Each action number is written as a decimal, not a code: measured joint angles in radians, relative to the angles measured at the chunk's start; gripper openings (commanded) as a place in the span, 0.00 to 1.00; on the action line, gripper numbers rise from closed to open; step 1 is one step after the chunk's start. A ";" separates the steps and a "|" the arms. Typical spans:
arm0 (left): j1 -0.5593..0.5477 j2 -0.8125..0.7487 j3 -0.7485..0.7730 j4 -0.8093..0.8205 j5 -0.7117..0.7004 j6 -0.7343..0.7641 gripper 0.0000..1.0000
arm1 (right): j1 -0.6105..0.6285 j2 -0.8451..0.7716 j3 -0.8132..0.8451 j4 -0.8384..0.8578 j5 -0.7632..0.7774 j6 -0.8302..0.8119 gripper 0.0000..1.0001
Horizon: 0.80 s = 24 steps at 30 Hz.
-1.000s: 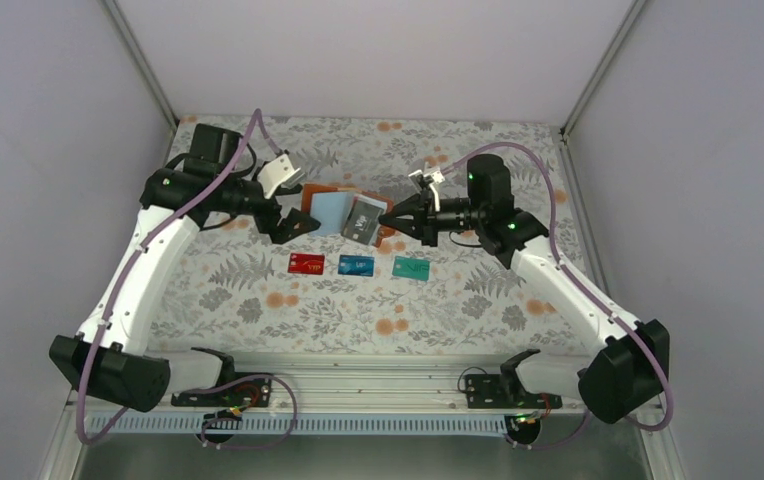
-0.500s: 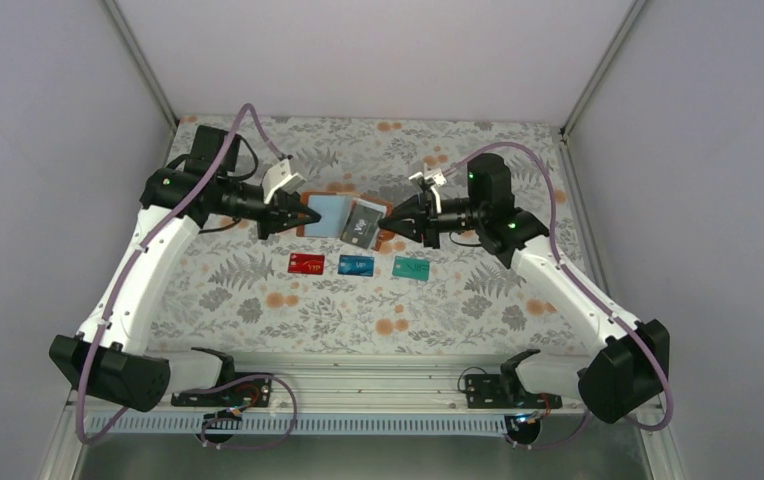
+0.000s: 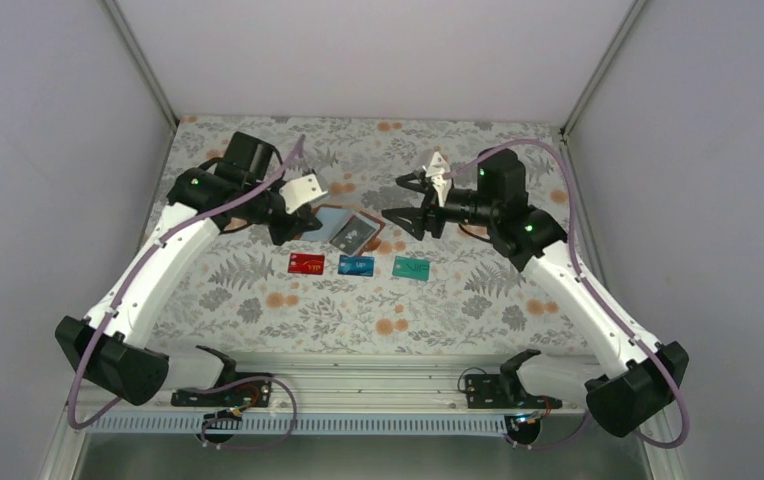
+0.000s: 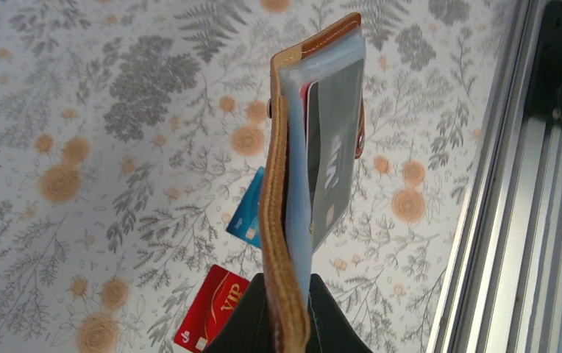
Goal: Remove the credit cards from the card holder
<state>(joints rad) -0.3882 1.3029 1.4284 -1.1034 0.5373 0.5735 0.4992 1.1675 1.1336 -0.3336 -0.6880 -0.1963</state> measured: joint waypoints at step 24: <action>-0.098 0.048 0.129 -0.129 -0.014 0.113 0.02 | 0.191 0.349 0.249 -0.132 -0.117 -0.296 0.04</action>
<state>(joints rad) -0.4858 1.3506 1.5570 -1.2324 0.5232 0.6861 0.6903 1.5166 1.3830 -0.4652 -0.8051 -0.4919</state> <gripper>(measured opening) 0.059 0.155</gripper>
